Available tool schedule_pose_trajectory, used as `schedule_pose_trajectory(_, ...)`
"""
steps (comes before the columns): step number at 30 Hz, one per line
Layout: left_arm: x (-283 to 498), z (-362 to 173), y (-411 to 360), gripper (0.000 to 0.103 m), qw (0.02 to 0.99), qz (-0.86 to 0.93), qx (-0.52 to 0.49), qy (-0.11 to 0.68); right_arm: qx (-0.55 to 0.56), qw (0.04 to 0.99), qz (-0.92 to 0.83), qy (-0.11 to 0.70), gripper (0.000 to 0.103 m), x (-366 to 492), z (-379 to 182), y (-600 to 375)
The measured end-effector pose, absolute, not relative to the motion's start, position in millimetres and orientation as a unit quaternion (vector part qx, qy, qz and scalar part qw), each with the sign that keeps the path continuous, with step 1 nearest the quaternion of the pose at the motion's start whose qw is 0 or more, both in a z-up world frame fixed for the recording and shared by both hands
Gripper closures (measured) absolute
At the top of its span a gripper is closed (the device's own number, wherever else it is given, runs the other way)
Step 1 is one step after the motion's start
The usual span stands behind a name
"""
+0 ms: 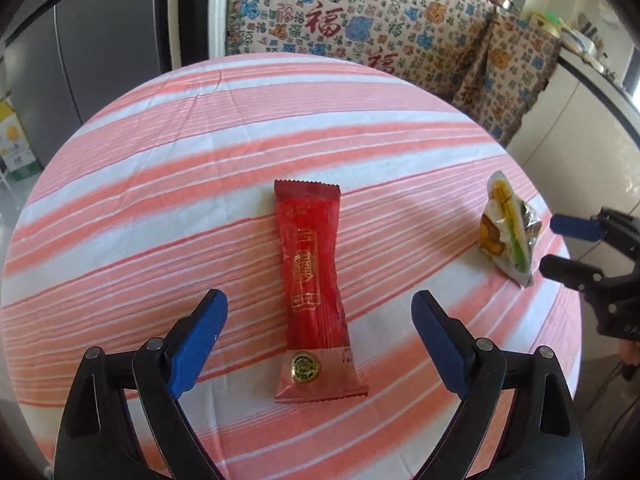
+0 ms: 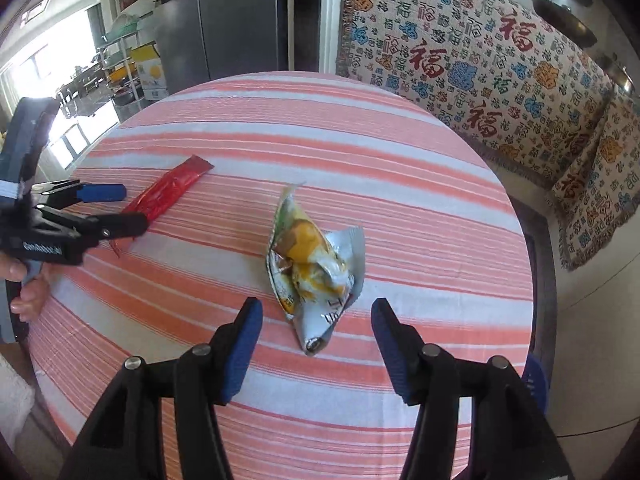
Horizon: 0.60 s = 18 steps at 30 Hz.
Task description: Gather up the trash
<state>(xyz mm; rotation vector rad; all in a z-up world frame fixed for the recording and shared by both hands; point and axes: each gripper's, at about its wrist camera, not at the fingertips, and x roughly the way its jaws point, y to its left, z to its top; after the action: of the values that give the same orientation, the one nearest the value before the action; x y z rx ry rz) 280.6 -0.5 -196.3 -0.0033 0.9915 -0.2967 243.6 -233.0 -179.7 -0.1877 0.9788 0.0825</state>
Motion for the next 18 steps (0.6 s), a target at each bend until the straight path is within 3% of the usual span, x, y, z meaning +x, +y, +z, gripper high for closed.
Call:
schedule_pose_trajectory(5,286.5,-199.8,-0.8,0.019,0.877,-0.1,0.034,0.468,-0.112,0.867,0.034,0.484,0.045,271.4,-185.2,-214.9)
schedule_pose_trajectory(7,287.6,-200.1,1.3,0.031,0.875,-0.106,0.032,0.471,-0.116,0.856,0.031,0.503,0.046,280.2,-195.0,-209.1)
schedule_pose_trajectory(8,287.1,-199.2,2.4,0.049,0.876,-0.107,0.03,0.47,-0.121,0.852,0.024,0.509,0.061,281.8,-198.2,-209.0)
schedule_pose_trajectory(9,286.5,-197.9,4.0,0.07,0.876,-0.112,0.027,0.468,-0.119,0.852,0.02,0.509,0.067,282.6,-198.0,-209.4)
schedule_pose_trajectory(10,286.2,-196.6,6.6,0.078,0.874,-0.122,0.016,0.47,-0.107,0.854,0.017,0.508,0.073,281.3,-195.6,-212.1)
schedule_pose_trajectory(18,274.2,-182.2,11.8,0.079,0.877,-0.145,-0.037,0.456,-0.03,0.873,0.011,0.487,0.079,250.8,-171.2,-239.2)
